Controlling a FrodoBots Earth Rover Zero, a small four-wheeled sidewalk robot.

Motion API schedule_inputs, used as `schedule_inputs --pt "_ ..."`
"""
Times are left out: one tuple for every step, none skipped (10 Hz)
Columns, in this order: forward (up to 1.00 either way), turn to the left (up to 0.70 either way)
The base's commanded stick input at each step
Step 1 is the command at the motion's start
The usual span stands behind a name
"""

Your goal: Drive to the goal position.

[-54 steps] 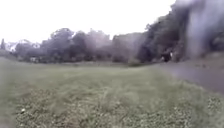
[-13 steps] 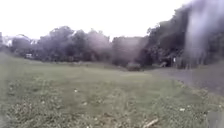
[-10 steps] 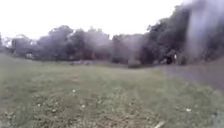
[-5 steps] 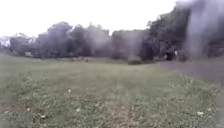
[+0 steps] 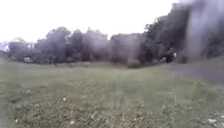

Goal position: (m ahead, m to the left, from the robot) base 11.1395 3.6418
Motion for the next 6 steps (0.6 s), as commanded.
schedule_inputs --pt "0.45 0.0" --pt "0.45 0.0" --pt "0.45 0.0" --pt "0.45 0.0" --pt "0.45 0.0" --pt "0.45 0.0"
